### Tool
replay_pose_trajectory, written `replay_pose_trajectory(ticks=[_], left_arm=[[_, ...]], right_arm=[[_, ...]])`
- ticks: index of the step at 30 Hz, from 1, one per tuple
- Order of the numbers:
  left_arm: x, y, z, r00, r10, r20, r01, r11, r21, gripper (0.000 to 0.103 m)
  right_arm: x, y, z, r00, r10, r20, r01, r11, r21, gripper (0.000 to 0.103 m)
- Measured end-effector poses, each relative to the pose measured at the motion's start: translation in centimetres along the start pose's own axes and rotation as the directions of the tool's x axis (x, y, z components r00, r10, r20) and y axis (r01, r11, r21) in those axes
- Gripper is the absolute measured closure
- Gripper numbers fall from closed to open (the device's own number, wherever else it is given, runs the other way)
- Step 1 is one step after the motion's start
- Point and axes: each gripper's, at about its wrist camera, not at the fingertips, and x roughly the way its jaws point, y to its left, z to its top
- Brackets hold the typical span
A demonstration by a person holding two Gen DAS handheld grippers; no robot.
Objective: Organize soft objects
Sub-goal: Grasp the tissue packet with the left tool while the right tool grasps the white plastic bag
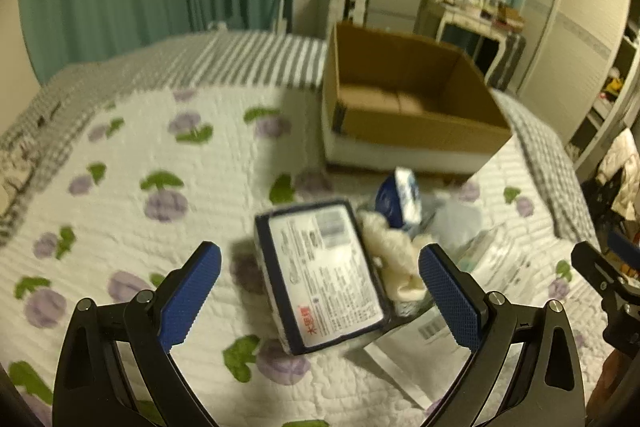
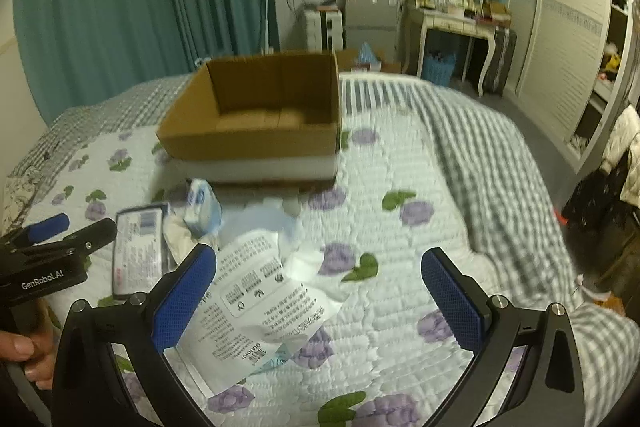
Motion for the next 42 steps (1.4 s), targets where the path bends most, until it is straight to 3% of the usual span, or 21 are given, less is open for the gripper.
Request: replay_pose_trajectory(ticks=[9, 16, 21, 27, 29, 32, 34, 35, 37, 42], left_arm=[[4.1, -0.2, -1.0, 0.994, -0.018, -0.11, 0.017, 1.0, -0.008, 0.002], [7.4, 0.6, -1.6, 0.985, 0.017, -0.173, -0.025, 0.999, -0.045, 0.002], [9.0, 1.4, -2.2, 0.976, -0.015, -0.217, -0.01, 0.993, -0.114, 0.0], [8.8, 1.0, -2.6, 0.981, 0.013, -0.195, -0.028, 0.997, -0.072, 0.001], [8.7, 0.9, -2.7, 0.982, -0.01, -0.191, -0.003, 0.998, -0.07, 0.014], [8.2, 0.3, -2.9, 0.982, -0.038, -0.183, 0.029, 0.998, -0.054, 0.031], [7.4, 0.2, -3.0, 0.985, -0.044, -0.166, 0.039, 0.999, -0.032, 0.038], [7.1, -0.1, -3.2, 0.986, -0.045, -0.159, 0.041, 0.999, -0.027, 0.042], [6.5, 0.2, -3.2, 0.987, -0.048, -0.151, 0.045, 0.999, -0.024, 0.043], [5.2, 0.9, -3.2, 0.989, -0.051, -0.142, 0.044, 0.998, -0.053, 0.044]], right_arm=[[4.9, 0.4, -1.8, 0.985, 0.085, -0.149, -0.074, 0.994, 0.078, 0.0], [7.8, 1.8, -3.8, 0.965, 0.089, -0.245, -0.066, 0.993, 0.101, 0.0], [8.9, 2.9, -4.3, 0.958, 0.128, -0.258, -0.116, 0.991, 0.061, 0.0], [8.6, 3.9, -4.4, 0.966, 0.11, -0.234, -0.111, 0.994, 0.011, 0.0], [8.4, 4.0, -4.4, 0.968, 0.102, -0.227, -0.105, 0.994, 0.001, 0.003], [7.9, 4.2, -4.4, 0.974, 0.089, -0.211, -0.094, 0.995, -0.016, 0.014], [7.4, 4.3, -4.4, 0.976, 0.088, -0.199, -0.095, 0.995, -0.026, 0.034], [7.0, 4.5, -4.4, 0.978, 0.084, -0.191, -0.092, 0.995, -0.036, 0.037], [6.3, 4.8, -4.5, 0.98, 0.099, -0.174, -0.109, 0.993, -0.049, 0.054], [4.6, 5.2, -4.7, 0.983, 0.112, -0.145, -0.123, 0.99, -0.067, 0.062]])
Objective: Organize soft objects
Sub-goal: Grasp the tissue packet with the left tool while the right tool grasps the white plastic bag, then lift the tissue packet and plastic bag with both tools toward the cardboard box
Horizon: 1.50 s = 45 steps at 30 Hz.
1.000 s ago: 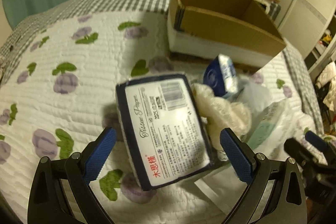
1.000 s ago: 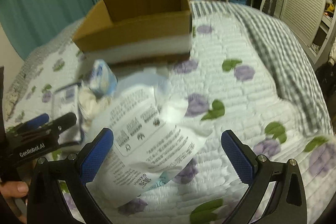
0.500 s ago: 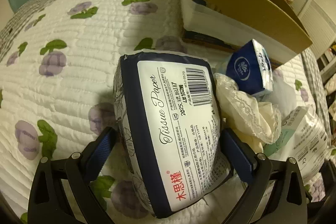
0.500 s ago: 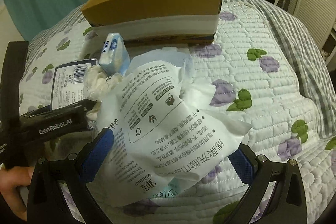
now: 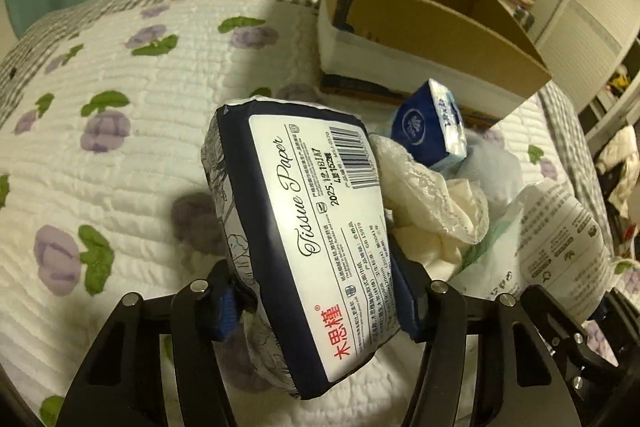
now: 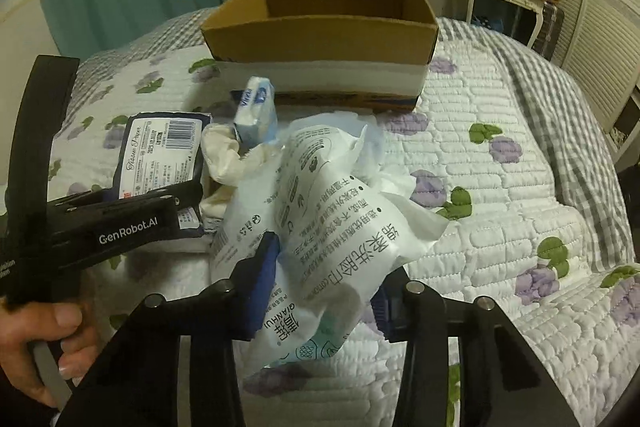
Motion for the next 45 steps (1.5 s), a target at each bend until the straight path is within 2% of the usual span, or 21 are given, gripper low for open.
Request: replay_pose_trajectory(ticks=[10, 13, 23, 26, 31, 37, 40, 43, 45], left_arm=[[-4.4, -0.6, -0.7, 0.995, 0.024, 0.093, -0.026, 1.0, 0.015, 0.044], [-6.1, -0.8, -1.1, 0.99, 0.05, 0.131, -0.054, 0.998, 0.033, 0.044], [-12.6, -0.8, -1.5, 0.965, 0.036, 0.259, -0.047, 0.998, 0.037, 0.044], [-14.2, -1.2, -1.1, 0.953, 0.037, 0.3, -0.051, 0.998, 0.042, 0.044], [-16.9, -2.3, -0.2, 0.934, -0.01, 0.357, -0.009, 0.999, 0.052, 0.044], [-20.0, -3.7, 1.2, 0.898, -0.058, 0.437, 0.024, 0.996, 0.082, 0.044], [-21.5, -4.1, 2.1, 0.875, -0.078, 0.477, 0.031, 0.994, 0.106, 0.044], [-22.4, -4.4, 3.0, 0.859, -0.092, 0.504, 0.031, 0.991, 0.128, 0.044], [-22.7, -4.4, 3.7, 0.85, -0.097, 0.518, 0.028, 0.99, 0.14, 0.044]], right_arm=[[-4.7, 0.3, -0.7, 0.995, -0.025, 0.093, 0.026, 1.0, -0.006, 0.069], [-6.2, 0.1, -0.7, 0.992, -0.037, 0.124, 0.037, 0.999, -0.001, 0.07], [-11.1, -0.3, 0.1, 0.965, -0.061, 0.257, 0.062, 0.998, 0.003, 0.074], [-13.1, -0.3, 0.9, 0.948, -0.062, 0.313, 0.064, 0.998, 0.004, 0.074], [-15.9, -0.4, 2.3, 0.919, -0.062, 0.389, 0.064, 0.998, 0.008, 0.074], [-19.9, -1.5, 4.0, 0.853, -0.089, 0.514, 0.063, 0.996, 0.067, 0.074], [-21.0, -2.0, 4.9, 0.831, -0.103, 0.546, 0.067, 0.994, 0.085, 0.074], [-22.1, -2.2, 5.9, 0.798, -0.143, 0.585, 0.105, 0.99, 0.098, 0.074], [-22.5, -2.4, 6.7, 0.789, -0.141, 0.598, 0.103, 0.99, 0.097, 0.074]])
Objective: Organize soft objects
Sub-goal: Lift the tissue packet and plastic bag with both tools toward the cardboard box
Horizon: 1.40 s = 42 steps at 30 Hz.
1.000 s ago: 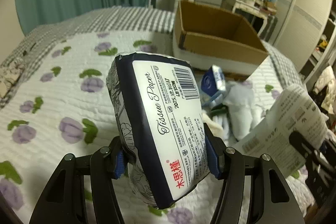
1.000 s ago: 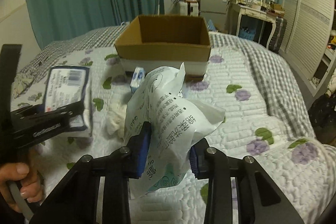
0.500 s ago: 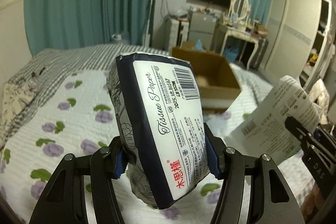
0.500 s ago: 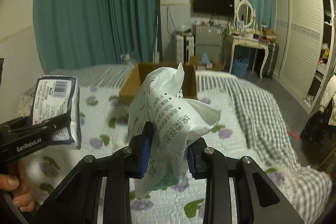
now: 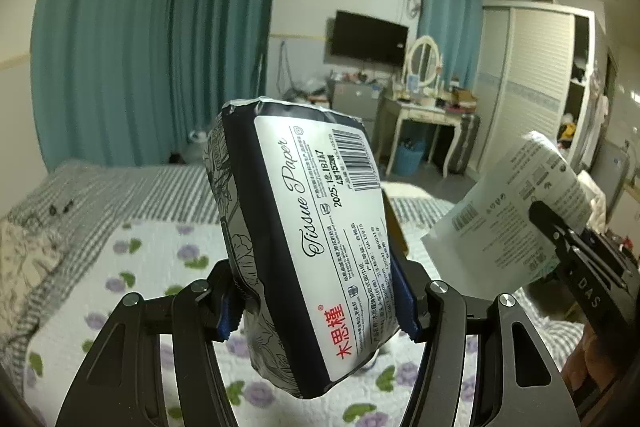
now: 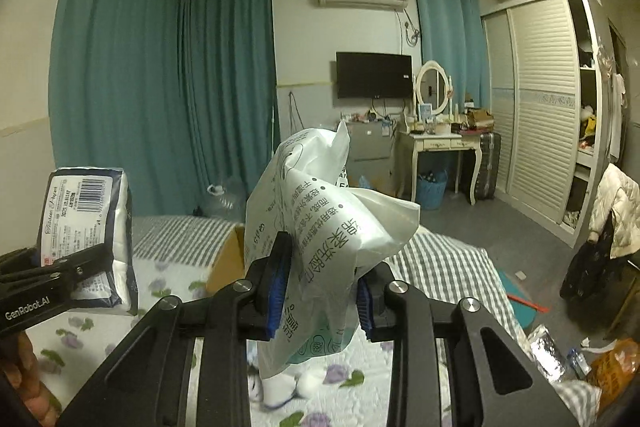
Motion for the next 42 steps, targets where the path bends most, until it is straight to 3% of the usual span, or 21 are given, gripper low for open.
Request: replay_pose_trajectory(ticks=[13, 23, 28, 34, 42], left_arm=[[3.1, -0.1, 4.1, 0.998, -0.015, 0.06, 0.014, 1.0, 0.019, 0.044], [8.0, -1.0, 6.6, 0.997, -0.022, 0.071, 0.019, 0.999, 0.04, 0.044], [11.5, -1.3, 6.9, 0.999, -0.026, 0.032, 0.025, 0.999, 0.035, 0.044], [17.3, -1.6, 6.2, 0.997, -0.026, -0.069, 0.028, 0.999, 0.029, 0.044], [24.2, -1.8, 4.4, 0.981, -0.019, -0.193, 0.023, 1.0, 0.018, 0.044]], right_arm=[[2.5, 1.0, 5.5, 0.995, 0.034, 0.091, -0.03, 0.999, -0.044, 0.074], [7.9, 2.0, 7.0, 0.995, 0.039, 0.096, -0.032, 0.996, -0.078, 0.074], [11.7, 1.8, 6.9, 0.998, 0.037, 0.044, -0.033, 0.996, -0.081, 0.074], [16.7, 1.4, 5.7, 0.999, 0.032, -0.039, -0.036, 0.993, -0.11, 0.074], [24.1, 0.8, 2.2, 0.984, 0.031, -0.174, -0.056, 0.988, -0.141, 0.074]])
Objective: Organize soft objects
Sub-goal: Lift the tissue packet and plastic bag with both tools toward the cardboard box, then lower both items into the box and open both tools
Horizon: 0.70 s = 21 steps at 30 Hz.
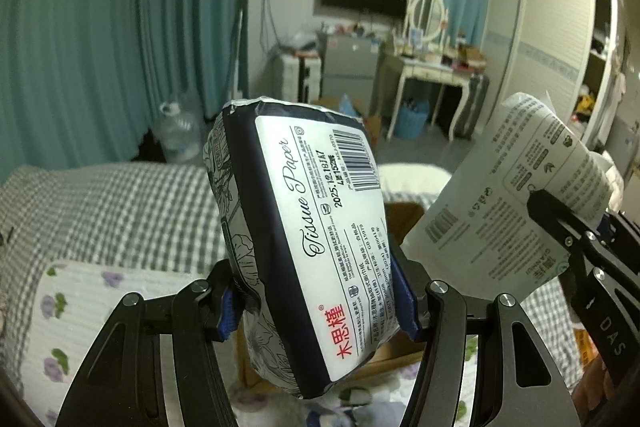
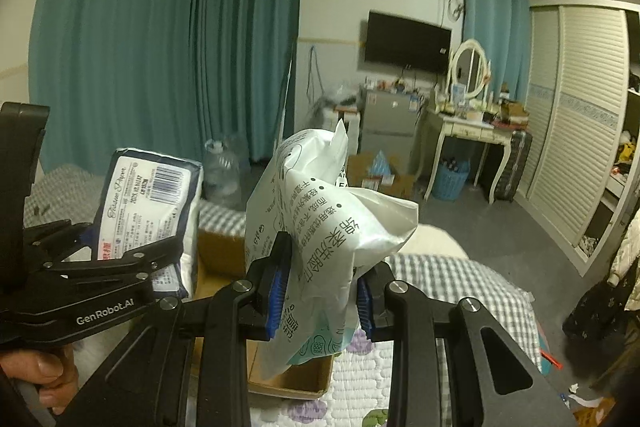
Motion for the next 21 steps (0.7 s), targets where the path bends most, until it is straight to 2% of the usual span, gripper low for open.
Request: replay_pose_trajectory(ticks=[5, 11, 15, 21], left_arm=[[3.8, 0.0, -0.7, 0.996, 0.003, -0.088, -0.004, 1.0, -0.013, 0.044], [8.3, -0.2, -2.0, 0.975, 0.011, -0.223, -0.013, 1.0, -0.008, 0.044], [10.1, -0.4, -3.2, 0.963, 0.031, -0.268, -0.028, 1.0, 0.013, 0.044], [11.1, -1.4, -4.1, 0.956, 0.101, -0.275, -0.078, 0.993, 0.093, 0.043]], right_arm=[[4.5, 0.2, -1.4, 0.998, 0.011, -0.064, -0.013, 1.0, -0.025, 0.074], [10.6, 0.5, -3.1, 0.981, 0.022, -0.194, -0.031, 0.998, -0.047, 0.074], [13.3, 1.2, -4.5, 0.96, 0.032, -0.278, -0.057, 0.995, -0.08, 0.074], [16.1, 2.3, -6.1, 0.931, 0.008, -0.365, -0.059, 0.99, -0.129, 0.074]])
